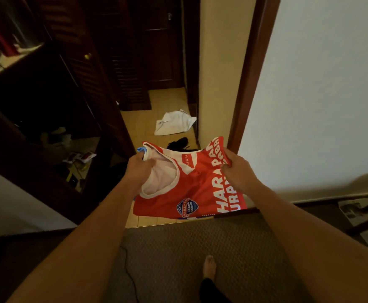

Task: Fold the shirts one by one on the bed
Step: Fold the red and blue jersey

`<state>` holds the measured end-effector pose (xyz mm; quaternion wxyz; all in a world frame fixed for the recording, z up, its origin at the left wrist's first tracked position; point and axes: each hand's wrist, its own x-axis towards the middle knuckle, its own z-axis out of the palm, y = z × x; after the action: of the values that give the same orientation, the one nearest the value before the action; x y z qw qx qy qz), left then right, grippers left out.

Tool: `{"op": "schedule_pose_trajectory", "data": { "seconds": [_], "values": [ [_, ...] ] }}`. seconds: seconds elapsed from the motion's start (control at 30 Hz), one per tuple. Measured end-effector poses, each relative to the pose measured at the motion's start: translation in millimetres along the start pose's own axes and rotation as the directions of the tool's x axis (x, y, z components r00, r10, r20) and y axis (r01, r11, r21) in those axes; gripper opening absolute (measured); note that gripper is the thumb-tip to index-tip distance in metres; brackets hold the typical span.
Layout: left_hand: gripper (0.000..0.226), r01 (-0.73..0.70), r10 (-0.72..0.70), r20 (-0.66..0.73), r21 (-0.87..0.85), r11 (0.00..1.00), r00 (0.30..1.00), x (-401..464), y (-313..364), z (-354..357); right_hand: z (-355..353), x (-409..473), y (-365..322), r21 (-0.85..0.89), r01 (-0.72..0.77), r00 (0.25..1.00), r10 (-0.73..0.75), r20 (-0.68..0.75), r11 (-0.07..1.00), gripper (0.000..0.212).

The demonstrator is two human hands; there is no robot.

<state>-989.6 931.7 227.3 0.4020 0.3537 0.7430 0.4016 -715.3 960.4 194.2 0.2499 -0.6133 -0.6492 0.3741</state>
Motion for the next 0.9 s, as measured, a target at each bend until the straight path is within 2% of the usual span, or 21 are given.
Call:
{"op": "schedule_pose_trajectory", "data": {
  "seconds": [0.3,0.47,0.6,0.9],
  "values": [
    [0.034,0.05,-0.052,-0.102,-0.018,0.999,0.993,121.5,40.4,-5.2,20.4,161.6,-41.4,-0.041,0.081,0.991,-0.076,0.109,0.996,0.053],
    [0.032,0.049,-0.052,-0.133,-0.029,0.998,0.99,187.2,63.0,-10.8,36.6,241.6,-71.1,-0.055,0.053,0.99,-0.046,0.133,0.997,0.038],
    [0.029,0.043,-0.048,-0.174,-0.036,0.998,0.984,238.1,73.8,-18.0,53.7,297.2,-90.0,-0.054,0.076,0.985,-0.067,0.157,0.996,0.04],
    [0.032,0.001,-0.005,-0.144,-0.028,1.0,0.99,390.1,116.1,-40.1,92.3,445.9,-134.2,-0.078,0.067,0.987,-0.055,0.148,0.995,0.048]
  ]
}}
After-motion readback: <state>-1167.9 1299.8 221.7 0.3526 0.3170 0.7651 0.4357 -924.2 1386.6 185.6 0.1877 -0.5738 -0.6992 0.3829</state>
